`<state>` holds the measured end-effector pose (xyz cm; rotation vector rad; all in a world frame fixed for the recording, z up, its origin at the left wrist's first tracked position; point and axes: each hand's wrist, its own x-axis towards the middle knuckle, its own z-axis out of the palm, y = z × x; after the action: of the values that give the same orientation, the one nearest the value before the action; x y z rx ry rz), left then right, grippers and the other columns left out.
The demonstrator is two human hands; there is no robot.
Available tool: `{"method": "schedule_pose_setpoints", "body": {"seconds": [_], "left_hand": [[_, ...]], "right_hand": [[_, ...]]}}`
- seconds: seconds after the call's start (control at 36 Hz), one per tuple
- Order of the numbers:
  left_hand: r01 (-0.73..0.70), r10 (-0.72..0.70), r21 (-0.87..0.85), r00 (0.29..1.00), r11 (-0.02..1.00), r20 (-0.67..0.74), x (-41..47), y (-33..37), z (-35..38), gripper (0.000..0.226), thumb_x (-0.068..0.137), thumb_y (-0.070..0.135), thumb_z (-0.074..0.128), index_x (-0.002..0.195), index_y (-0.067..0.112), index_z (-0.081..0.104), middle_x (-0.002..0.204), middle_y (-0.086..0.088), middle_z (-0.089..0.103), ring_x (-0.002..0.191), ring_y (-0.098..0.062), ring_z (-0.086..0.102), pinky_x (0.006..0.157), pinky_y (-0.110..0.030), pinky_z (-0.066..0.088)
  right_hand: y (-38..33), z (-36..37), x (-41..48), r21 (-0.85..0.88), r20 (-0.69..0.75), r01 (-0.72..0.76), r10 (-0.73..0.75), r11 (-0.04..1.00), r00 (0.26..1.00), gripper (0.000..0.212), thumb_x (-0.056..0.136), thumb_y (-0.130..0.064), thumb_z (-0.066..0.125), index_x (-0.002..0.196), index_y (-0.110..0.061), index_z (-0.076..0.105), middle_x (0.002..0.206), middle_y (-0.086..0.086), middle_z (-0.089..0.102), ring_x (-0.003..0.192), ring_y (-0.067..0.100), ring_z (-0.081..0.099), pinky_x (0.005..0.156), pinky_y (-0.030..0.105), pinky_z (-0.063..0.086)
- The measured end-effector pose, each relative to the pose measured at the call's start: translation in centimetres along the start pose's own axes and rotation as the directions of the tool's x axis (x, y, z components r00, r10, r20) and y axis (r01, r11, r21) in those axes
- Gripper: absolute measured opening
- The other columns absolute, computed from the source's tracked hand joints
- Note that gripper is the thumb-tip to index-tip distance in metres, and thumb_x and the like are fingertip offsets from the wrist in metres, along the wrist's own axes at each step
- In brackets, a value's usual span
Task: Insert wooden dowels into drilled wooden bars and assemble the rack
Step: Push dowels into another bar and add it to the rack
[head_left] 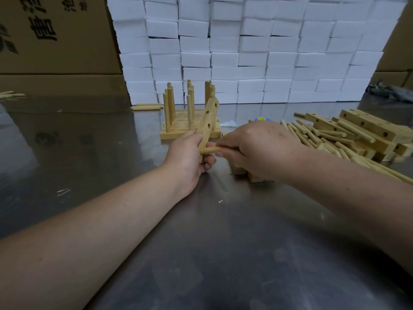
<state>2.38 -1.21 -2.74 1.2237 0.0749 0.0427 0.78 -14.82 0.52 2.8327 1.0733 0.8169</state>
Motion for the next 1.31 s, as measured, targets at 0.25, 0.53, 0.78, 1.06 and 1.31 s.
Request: {"method": "schedule_pose_setpoints", "body": {"seconds": [0.25,0.53,0.78,1.06,1.31], "left_hand": [[-0.032,0.031,-0.015,0.999,0.999,-0.023,0.0,-0.2,0.0,0.037,0.099,0.013,0.034,0.135,0.012,0.045,0.044,0.006,0.054,0.036,-0.007,0.045,0.043,-0.017,0.037],[-0.1,0.099,-0.017,0.995,0.995,-0.01,-0.4,-0.1,-0.2,0.024,0.099,0.014,0.037,0.092,0.028,0.055,0.046,0.007,0.056,0.04,-0.006,0.05,0.045,-0.019,0.042],[-0.086,0.086,0.0,0.996,0.996,-0.012,-0.3,0.0,-0.2,0.022,0.099,0.014,0.036,0.094,0.019,0.058,0.052,0.004,0.055,0.039,-0.008,0.039,0.038,-0.015,0.03],[-0.061,0.061,0.011,0.998,0.998,0.007,-0.6,0.2,-0.2,0.017,0.099,0.014,0.039,0.095,0.017,0.056,0.049,0.002,0.059,0.036,-0.008,0.039,0.036,-0.015,0.03],[-0.067,0.066,0.029,0.997,0.997,0.025,-0.5,0.1,-0.2,0.021,0.099,0.014,0.039,0.089,0.018,0.057,0.049,0.002,0.06,0.034,-0.007,0.039,0.035,-0.015,0.031]], "right_hand": [[-0.4,-0.2,0.0,0.161,0.066,-0.121,0.112,0.98,0.992,0.032,0.092,-0.045,0.041,0.101,-0.031,0.069,0.054,-0.011,0.04,0.051,0.002,0.037,0.046,0.017,0.02],[-0.6,-0.2,0.1,0.46,0.135,-0.297,0.265,0.837,0.955,0.032,0.091,-0.036,0.05,0.083,-0.016,0.073,0.04,-0.004,0.036,0.042,0.003,0.04,0.04,0.014,0.03],[-0.4,-0.7,0.6,0.398,0.223,-0.392,0.327,0.829,0.918,0.049,0.09,-0.051,0.045,0.068,-0.009,0.061,0.043,-0.004,0.037,0.039,0.008,0.037,0.042,0.023,0.029],[8.4,-0.9,0.6,-0.058,0.202,-0.698,0.693,0.714,0.692,0.028,0.091,-0.022,0.037,0.089,-0.013,0.063,0.074,0.008,0.065,0.068,0.025,0.062,0.052,0.024,0.038],[11.3,3.0,-1.7,-0.343,0.419,-0.6,0.69,0.722,0.59,0.034,0.096,-0.028,0.04,0.125,-0.019,0.055,0.115,0.008,0.058,0.098,0.024,0.055,0.08,0.033,0.049]]}}
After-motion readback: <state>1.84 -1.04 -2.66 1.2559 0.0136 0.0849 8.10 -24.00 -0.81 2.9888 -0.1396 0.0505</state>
